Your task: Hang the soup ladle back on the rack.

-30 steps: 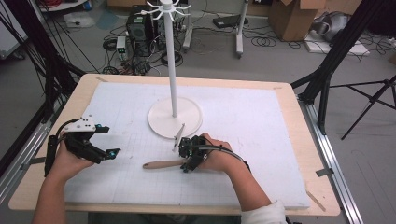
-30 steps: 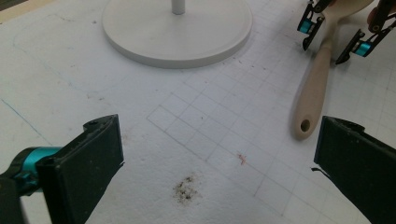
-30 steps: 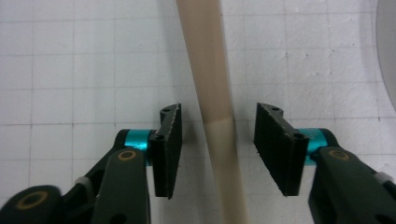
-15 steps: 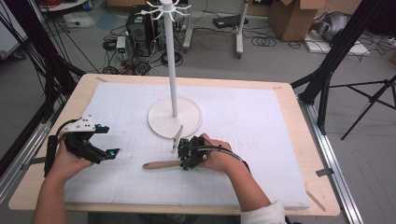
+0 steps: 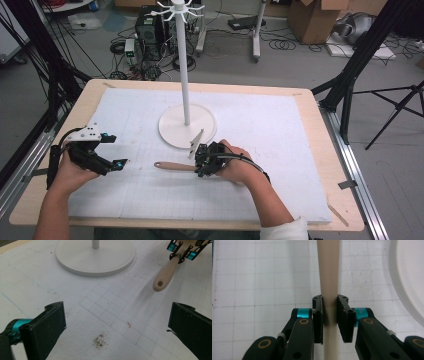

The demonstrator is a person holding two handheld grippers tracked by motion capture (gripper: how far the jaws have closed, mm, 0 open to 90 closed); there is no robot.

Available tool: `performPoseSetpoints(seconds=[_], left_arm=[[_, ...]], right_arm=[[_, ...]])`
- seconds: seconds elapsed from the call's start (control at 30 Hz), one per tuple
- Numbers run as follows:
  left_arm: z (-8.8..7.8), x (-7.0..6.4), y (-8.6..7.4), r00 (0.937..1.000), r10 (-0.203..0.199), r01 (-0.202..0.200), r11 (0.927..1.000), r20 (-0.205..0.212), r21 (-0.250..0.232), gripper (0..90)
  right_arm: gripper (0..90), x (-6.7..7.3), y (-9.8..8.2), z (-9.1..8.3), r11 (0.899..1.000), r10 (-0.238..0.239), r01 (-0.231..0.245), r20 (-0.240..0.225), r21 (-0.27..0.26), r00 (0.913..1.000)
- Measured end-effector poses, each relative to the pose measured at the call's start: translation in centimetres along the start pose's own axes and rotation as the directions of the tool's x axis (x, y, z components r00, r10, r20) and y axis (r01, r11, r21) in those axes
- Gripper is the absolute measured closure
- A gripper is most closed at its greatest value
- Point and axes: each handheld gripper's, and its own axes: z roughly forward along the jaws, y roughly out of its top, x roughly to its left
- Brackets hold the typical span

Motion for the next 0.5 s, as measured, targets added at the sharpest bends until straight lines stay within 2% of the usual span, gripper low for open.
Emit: performPoseSetpoints(seconds=[0.1,0.13,0.17,0.33,0.5], left_arm=[[0.0,0.0,0.0,1.0,0.001,-0.001,1.0,0.0,0.0,1.7],[0.0,0.0,0.1,1.0,0.001,-0.001,1.0,-0.004,-0.001,1.7],[0.0,-0.1,0.1,1.0,0.001,-0.001,1.0,-0.005,-0.001,1.7],[-0.2,-0.2,0.2,1.0,0.001,-0.001,0.9999,-0.006,-0.012,1.7],[-0.1,-0.2,0.3,1.0,0.006,-0.006,0.9999,0.0,-0.009,1.7]], right_arm=[[76.6,-0.1,-0.3,-0.9,0.999,0.01,-0.009,0.019,-0.033,0.9998],[76.7,-0.2,-0.6,-1.6,0.998,0.02,-0.018,0.038,-0.062,0.9991],[76.7,-0.2,-0.6,-1.6,0.998,0.02,-0.018,0.038,-0.062,0.9991],[76.7,-0.6,-1.6,-3.7,0.988,0.052,-0.043,0.058,-0.145,0.997],[76.7,-0.8,-2.3,-5.6,0.983,0.077,-0.062,0.083,-0.172,0.9936]])
